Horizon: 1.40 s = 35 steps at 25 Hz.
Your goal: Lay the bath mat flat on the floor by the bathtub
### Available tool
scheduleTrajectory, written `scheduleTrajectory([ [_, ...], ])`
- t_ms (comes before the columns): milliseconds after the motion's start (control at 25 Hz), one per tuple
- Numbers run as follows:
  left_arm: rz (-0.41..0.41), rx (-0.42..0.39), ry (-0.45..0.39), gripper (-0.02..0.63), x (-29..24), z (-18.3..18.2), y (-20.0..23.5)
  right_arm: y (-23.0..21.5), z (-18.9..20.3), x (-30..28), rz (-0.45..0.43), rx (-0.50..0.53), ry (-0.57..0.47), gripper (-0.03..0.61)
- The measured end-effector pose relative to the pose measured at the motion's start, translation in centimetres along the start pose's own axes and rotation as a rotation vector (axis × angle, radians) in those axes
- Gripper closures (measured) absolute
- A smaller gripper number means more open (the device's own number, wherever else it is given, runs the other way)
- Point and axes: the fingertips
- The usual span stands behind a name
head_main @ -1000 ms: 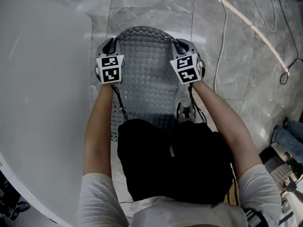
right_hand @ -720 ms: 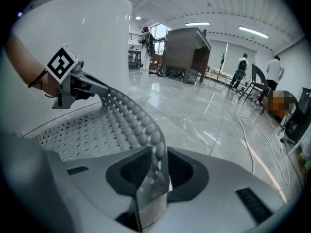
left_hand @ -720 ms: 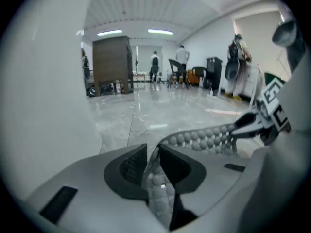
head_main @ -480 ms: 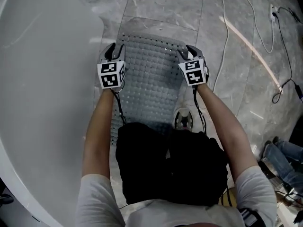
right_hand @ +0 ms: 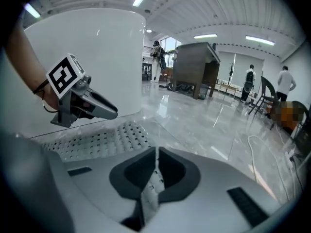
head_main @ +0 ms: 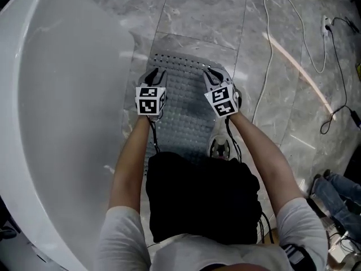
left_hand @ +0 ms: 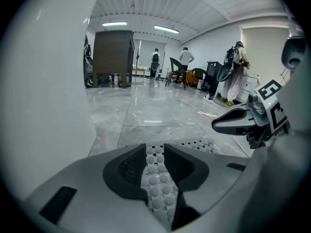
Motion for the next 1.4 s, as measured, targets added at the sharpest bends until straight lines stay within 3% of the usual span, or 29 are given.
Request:
scheduleTrajectory([
  [40, 0.009, 0.013, 0.003, 0.506, 0.5, -0.6, -0.7, 0.1, -1.4, 0.7, -0.007, 0.007, -0.011, 0.572],
  [120, 0.018, 0.023, 0.006, 0.603, 2.4, -2.4, -1.9, 0.3, -4.2, 2.6, -0.048, -0.011, -0.017, 0.572],
  [200, 0.031, 0.013, 0.020, 0.603, 5.2, -4.3, -3.4, 0.5, -7.0, 5.5, -0.090, -0.063, 0.000, 0.572],
  [320, 0.048, 0.022, 0.053, 0.603, 10.3, -7.7, -6.4, -0.2, -11.5, 11.6, -0.086, -0.117, 0.025, 0.572],
  [600, -0.046, 0.246, 0.026, 0.603, 23.3, -18.7, -9.4, -0.8, -22.0, 24.3, -0.041, -0.250, 0.061, 0.572],
  [800, -0.015, 0.301, 0.067, 0.603, 32.5, -24.1, -14.0, -1.4, -26.9, 34.1, -0.053, -0.314, 0.081, 0.572],
  [960, -0.032, 0.299, 0.048, 0.603, 39.7, -28.0, -17.1, -1.5, -31.9, 40.9, -0.046, -0.301, 0.031, 0.572],
  [1240, -0.082, 0.275, -0.079, 0.603, 49.1, -35.5, -19.6, 0.9, -40.1, 47.9, -0.161, -0.205, -0.071, 0.572],
  [1400, -0.134, 0.329, -0.147, 0.603, 54.2, -37.5, -21.0, 0.4, -43.2, 51.5, -0.165, -0.124, -0.115, 0.572],
])
Point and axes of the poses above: the fingertips, and each gripper's own axes: x backward along the fingers, y to its left, z out of its underside, and after that the axes turned 3 degrees about x, right-handed
